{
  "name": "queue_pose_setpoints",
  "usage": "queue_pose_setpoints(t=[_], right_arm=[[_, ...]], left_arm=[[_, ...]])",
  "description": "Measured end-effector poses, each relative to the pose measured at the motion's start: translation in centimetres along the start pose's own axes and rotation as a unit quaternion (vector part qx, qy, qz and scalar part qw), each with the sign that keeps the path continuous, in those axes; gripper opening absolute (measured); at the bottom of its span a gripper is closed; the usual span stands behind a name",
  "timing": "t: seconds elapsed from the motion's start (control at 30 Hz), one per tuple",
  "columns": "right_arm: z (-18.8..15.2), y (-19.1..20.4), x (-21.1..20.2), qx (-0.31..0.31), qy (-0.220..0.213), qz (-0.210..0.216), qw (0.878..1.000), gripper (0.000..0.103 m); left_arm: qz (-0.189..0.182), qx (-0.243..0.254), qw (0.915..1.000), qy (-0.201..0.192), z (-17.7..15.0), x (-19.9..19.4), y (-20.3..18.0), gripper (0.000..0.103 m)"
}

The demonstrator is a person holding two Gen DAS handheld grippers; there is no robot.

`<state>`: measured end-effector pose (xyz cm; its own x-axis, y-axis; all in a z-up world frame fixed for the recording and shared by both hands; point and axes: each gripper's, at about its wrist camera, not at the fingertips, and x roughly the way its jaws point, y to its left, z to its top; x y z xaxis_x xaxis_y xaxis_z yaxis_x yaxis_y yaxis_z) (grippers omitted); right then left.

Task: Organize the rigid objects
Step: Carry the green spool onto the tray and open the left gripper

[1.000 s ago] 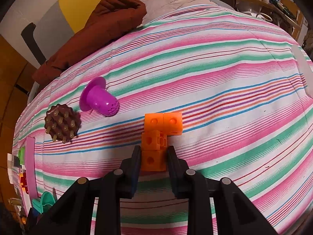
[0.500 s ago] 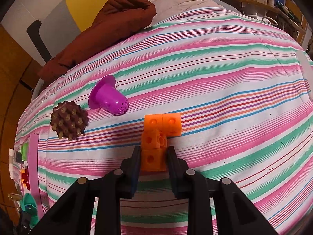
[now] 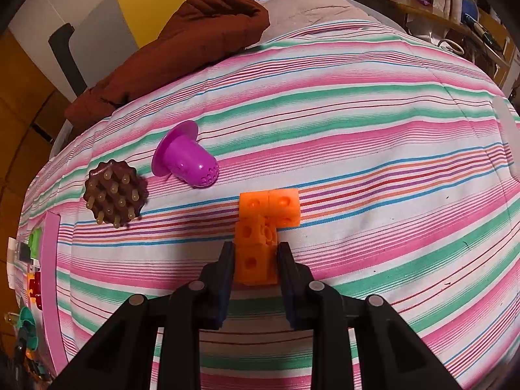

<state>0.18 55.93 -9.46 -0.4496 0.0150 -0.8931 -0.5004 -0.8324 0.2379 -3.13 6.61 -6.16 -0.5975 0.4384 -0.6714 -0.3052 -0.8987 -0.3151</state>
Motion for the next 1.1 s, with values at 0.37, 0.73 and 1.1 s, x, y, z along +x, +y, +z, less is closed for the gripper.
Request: queue_pose_setpoints(t=[0.37, 0.73, 1.1], right_arm=[[-0.2, 0.2, -0.1, -0.012, 0.001, 0.000, 1.000, 0.025], [0.3, -0.2, 0.6, -0.008, 0.004, -0.006, 1.000, 0.025], [0.0, 0.2, 0.2, -0.019, -0.002, 0.003, 1.000, 0.025]], left_arm=[[0.060, -0.006, 0.9982, 0.005, 0.3, 1.5, 3.5, 0.071], [0.085, -0.010, 0.9960, -0.028, -0.5, 0.0, 3.9, 0.090], [0.093, -0.008, 0.9948, -0.040, -1.4, -1.4, 2.2, 0.102]])
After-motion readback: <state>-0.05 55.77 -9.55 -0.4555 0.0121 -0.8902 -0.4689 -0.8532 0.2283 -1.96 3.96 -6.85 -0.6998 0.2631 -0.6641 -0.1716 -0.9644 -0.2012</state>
